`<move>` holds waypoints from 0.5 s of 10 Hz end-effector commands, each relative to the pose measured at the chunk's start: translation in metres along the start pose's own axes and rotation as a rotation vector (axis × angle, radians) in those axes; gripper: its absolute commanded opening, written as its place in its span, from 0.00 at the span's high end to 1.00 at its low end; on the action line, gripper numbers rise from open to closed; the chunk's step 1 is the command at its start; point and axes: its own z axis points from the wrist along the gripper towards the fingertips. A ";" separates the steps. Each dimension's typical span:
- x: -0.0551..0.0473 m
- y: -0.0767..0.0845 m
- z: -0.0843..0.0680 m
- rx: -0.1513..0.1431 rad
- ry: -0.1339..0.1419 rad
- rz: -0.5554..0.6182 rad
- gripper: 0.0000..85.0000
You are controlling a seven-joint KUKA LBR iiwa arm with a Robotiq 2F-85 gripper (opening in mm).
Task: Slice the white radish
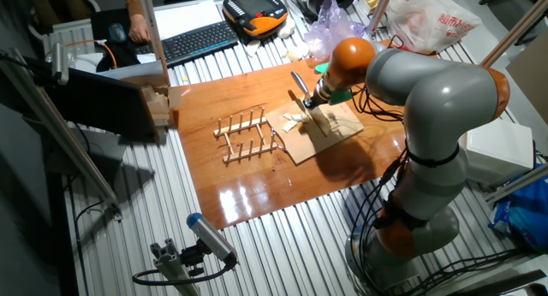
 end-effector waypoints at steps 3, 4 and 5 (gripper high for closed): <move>0.003 -0.002 0.009 -0.004 -0.015 -0.003 1.00; 0.003 -0.002 0.009 -0.004 -0.015 -0.003 1.00; 0.003 -0.002 0.010 -0.003 -0.016 -0.003 1.00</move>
